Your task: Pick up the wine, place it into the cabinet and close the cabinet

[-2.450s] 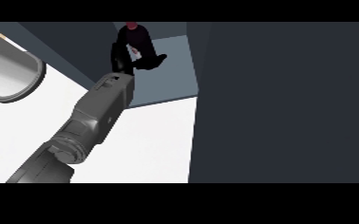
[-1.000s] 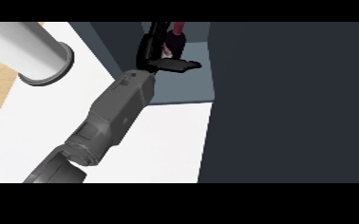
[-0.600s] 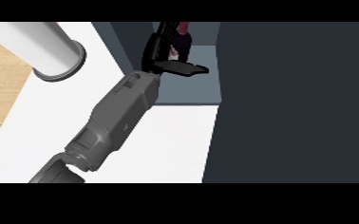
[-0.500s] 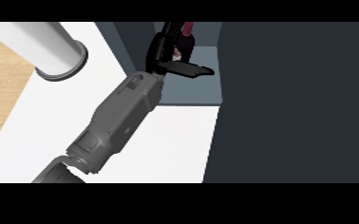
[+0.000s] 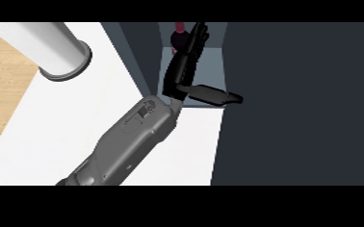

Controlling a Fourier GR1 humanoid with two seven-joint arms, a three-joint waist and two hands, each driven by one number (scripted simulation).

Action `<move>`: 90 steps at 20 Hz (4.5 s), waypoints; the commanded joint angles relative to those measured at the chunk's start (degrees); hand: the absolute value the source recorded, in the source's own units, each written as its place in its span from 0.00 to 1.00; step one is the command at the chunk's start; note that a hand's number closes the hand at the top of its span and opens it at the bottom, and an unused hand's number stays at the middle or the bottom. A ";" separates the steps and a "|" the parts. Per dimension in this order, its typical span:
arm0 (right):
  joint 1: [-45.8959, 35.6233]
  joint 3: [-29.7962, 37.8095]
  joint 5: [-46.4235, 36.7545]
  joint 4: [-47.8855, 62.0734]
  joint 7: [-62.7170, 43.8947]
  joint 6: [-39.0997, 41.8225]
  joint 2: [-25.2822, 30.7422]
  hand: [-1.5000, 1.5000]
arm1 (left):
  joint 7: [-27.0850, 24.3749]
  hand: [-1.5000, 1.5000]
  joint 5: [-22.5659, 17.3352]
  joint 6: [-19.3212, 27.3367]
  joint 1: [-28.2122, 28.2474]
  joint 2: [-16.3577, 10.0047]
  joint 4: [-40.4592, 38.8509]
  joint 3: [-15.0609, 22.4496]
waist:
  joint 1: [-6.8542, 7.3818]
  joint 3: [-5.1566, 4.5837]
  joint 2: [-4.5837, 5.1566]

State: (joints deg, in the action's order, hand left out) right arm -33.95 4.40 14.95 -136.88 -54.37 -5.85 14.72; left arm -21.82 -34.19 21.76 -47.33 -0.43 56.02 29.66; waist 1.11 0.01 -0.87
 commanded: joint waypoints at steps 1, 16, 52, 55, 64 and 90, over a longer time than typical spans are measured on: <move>0.26 -2.67 -2.08 -5.88 -3.19 -2.42 -0.39 0.00 | 5.38 0.00 1.21 7.36 5.70 0.41 13.33 4.56 | -0.37 -0.04 0.08; -2.81 -5.31 -4.81 -1.19 -1.58 -3.94 -0.25 0.00 | 4.87 1.00 5.24 22.49 30.36 -4.41 45.20 17.94 | -0.63 -0.07 0.62; -22.24 -39.59 -10.38 22.83 3.91 -13.38 -14.68 1.00 | -10.25 1.00 -21.41 -27.09 73.76 -50.00 67.24 -17.91 | 1.57 -0.22 0.62; -28.91 -40.24 -11.91 30.03 6.95 -18.42 -14.69 1.00 | -8.46 1.00 -26.77 -31.23 73.13 -51.94 64.26 -22.15 | 1.75 -0.25 0.73; -37.05 -35.44 -3.99 56.28 21.02 -22.04 -14.70 1.00 | -7.96 1.00 -29.59 -38.30 75.79 -53.36 62.61 -28.30 | 2.58 -0.15 1.31; -36.61 -27.65 -3.62 89.01 46.05 -11.84 -8.07 1.00 | -3.90 1.00 -34.44 -38.26 73.15 -54.69 61.70 -34.47 | -0.11 -0.06 3.22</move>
State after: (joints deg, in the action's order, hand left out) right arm -77.31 -27.47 10.78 -56.14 -8.47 -16.45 -0.03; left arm -26.32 -68.44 -16.80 26.44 -54.74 117.64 -4.76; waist 4.46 -2.72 -1.94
